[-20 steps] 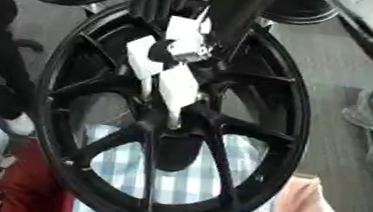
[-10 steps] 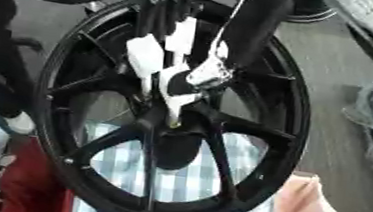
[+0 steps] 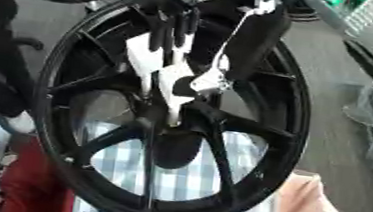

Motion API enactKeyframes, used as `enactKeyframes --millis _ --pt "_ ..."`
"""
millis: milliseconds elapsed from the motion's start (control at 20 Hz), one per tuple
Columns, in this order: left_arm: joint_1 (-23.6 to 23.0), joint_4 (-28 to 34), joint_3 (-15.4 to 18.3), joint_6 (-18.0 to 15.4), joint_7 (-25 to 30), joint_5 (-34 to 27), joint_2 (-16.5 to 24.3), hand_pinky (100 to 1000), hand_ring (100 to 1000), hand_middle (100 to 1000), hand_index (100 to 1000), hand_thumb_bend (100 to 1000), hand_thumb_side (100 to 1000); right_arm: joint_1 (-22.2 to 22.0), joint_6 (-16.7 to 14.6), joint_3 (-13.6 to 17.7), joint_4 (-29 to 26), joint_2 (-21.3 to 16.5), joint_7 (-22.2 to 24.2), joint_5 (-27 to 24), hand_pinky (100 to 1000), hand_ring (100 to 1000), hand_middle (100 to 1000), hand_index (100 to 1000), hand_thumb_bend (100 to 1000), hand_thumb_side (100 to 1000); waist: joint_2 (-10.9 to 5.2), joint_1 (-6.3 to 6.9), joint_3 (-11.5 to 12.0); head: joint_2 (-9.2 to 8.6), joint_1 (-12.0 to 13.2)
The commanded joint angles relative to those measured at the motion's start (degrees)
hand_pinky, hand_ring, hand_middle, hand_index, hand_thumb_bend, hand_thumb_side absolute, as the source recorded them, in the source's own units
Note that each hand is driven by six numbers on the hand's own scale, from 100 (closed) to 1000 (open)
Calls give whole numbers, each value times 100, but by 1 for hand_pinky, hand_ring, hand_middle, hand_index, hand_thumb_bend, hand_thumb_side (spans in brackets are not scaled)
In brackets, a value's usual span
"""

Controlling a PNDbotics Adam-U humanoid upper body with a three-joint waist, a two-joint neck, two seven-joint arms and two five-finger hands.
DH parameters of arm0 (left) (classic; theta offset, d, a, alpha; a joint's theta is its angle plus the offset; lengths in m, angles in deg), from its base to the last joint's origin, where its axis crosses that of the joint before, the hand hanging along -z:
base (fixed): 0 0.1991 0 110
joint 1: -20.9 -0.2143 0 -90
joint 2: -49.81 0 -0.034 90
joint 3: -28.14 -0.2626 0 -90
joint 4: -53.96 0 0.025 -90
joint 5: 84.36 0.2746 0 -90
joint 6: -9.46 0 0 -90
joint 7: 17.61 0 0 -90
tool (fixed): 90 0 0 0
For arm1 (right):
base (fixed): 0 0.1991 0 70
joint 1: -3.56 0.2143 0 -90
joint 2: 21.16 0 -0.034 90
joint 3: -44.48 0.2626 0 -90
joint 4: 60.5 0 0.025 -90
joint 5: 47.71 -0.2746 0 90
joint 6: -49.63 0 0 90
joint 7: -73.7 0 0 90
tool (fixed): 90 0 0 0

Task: Pull the pin out of the wheel hub.

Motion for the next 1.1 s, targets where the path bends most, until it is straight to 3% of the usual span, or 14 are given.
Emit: enactKeyframes --millis 50,150,250,550,1100 --pt "53 56 -4 0 39 -25 125 730 806 703 710 269 596 47 130 112 81 -56 -63 -10 774 739 680 791 226 418 -104 24 33 41 -36" --pt "64 56 -15 1 54 -29 112 730 807 703 711 269 596 22 145 137 89 -55 -101 -24 774 740 682 791 168 392 -113 21 62 81 -53" --pt "72 52 -29 5 68 -35 96 730 807 703 711 269 596 -16 126 155 107 -54 -132 6 775 742 684 791 176 387 -128 18 90 137 -74" --pt "98 50 -48 3 90 -42 82 730 808 704 711 269 596 -77 -197 161 52 -48 -91 121 778 748 694 796 324 376 -154 13 113 183 -90" --pt "81 35 -56 8 104 -39 106 730 809 705 710 269 597 -106 -663 223 170 -76 -26 228 768 730 688 793 413 306 -152 11 74 159 -98"
